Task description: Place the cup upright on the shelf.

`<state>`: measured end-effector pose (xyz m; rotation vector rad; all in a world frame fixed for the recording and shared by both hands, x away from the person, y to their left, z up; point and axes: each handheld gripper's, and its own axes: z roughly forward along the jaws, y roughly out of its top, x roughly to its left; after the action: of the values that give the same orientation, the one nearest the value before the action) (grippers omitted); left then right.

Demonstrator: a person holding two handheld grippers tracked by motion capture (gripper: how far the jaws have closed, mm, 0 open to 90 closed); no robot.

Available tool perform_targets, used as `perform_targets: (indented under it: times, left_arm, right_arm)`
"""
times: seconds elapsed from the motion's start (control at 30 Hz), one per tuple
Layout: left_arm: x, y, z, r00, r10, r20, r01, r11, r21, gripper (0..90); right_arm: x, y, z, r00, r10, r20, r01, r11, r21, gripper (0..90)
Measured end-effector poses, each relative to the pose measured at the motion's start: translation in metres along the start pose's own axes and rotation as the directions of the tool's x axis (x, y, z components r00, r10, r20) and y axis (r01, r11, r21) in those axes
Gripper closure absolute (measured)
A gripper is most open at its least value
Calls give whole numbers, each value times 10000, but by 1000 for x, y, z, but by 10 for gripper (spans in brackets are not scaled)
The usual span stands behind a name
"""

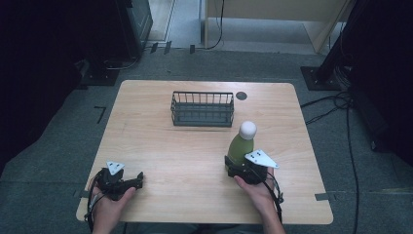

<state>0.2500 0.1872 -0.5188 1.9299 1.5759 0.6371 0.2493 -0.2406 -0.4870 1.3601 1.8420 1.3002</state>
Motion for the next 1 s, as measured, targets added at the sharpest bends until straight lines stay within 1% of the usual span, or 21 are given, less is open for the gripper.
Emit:
perform_targets:
  times: [0.1,0.43,0.7,1.0]
  left_arm:
    - [0,0,0,10000,-2,1,2,10000,-1,0]
    - [0,0,0,10000,-2,0,2,10000,-3,0]
    - [0,0,0,10000,-3,0,3,10000,-3,0]
    - [0,0,0,10000,1,1,-1,10000,2,0]
  right_arm:
    - [0,1,-1,9999,86,-54,-86,10000,5,189]
    - [3,7,-4,10000,-28,-74,28,10000,-48,194]
    - [4,16,-4,9999,-107,-105,106,9999,-62,195]
    - [6,31,-2,9997,-205,-114,204,9997,-97,195]
